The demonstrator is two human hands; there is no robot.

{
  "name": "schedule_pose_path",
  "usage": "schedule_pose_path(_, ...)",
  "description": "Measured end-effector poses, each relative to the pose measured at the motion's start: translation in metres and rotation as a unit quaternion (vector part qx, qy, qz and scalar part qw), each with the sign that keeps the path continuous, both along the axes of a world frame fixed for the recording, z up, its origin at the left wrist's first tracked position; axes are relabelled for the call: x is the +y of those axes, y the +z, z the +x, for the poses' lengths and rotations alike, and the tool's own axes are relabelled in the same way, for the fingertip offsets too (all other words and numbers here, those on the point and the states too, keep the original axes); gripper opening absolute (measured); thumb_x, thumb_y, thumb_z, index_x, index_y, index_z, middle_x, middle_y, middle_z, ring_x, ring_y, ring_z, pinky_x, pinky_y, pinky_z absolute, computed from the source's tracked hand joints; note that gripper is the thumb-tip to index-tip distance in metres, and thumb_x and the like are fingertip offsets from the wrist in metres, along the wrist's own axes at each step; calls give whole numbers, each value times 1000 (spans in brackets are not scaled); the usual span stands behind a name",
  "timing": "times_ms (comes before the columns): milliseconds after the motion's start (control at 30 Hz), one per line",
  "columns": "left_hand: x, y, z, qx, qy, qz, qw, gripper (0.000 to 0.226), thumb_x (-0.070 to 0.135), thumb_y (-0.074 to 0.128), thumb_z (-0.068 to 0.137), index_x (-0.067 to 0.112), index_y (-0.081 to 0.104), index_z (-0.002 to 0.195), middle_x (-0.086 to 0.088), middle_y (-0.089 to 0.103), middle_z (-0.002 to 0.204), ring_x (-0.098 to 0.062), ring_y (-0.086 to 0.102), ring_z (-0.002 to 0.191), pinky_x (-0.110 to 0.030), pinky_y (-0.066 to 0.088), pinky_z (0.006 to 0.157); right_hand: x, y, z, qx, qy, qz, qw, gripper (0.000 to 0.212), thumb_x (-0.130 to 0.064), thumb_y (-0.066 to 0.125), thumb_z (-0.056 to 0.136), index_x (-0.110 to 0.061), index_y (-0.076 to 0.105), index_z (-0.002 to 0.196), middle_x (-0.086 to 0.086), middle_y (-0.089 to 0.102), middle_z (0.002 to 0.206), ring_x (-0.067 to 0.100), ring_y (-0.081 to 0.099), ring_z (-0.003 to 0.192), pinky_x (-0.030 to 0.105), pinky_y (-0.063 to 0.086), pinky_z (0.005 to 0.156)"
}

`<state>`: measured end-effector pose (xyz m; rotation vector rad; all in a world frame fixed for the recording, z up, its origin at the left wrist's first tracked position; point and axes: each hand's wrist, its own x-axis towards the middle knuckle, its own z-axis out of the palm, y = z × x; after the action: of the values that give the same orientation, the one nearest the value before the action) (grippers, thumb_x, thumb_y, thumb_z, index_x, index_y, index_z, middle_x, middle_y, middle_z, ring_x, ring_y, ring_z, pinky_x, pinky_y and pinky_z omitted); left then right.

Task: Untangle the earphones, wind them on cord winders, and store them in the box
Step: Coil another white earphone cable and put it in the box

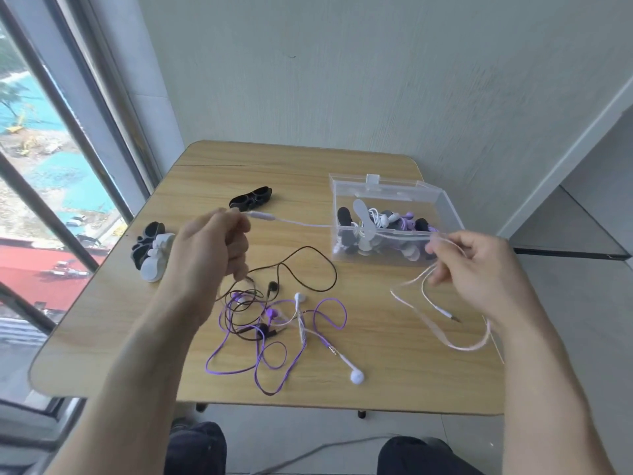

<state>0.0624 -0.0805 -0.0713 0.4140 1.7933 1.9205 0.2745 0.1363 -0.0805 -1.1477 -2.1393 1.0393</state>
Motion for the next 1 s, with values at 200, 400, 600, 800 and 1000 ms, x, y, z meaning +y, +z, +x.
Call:
schedule_pose_path(200,5,-5,30,287,116,-156,938,25,21,62,84,24,59,108,4,62,102,-15,57,102,-37,48,92,-27,16,-8,59,130,-268,953,38,-24,53,102,-12,68,69,-4,22,55,13,22,46,32,33,52)
schedule_pose_path(400,17,4,77,136,-249,34,958,31,33,53,88,7,71,90,-12,72,85,-23,65,85,-31,50,81,-66,35,-40,263,149,-512,804,33,-17,39,96,-14,53,66,-5,29,52,9,24,38,24,35,43)
schedule_pose_path(600,22,-14,79,317,-140,-35,937,71,55,68,74,24,43,132,10,54,126,-8,53,119,-18,41,97,-58,32,-42,395,85,-585,704,28,-21,39,100,-14,52,76,4,54,69,18,51,55,31,55,60)
schedule_pose_path(800,28,-20,88,230,-217,-48,947,57,28,77,86,27,37,127,9,72,92,-5,66,90,-21,48,81,-66,34,-45,414,92,-571,703,24,-12,43,100,-3,63,110,11,74,94,21,71,74,37,62,77)
schedule_pose_path(1000,20,-16,64,139,-384,-120,905,35,43,50,99,17,65,80,-4,54,48,-23,45,50,-41,45,58,-47,28,-36,406,54,-474,780,24,-11,37,106,-9,60,113,7,76,97,19,73,73,33,62,67)
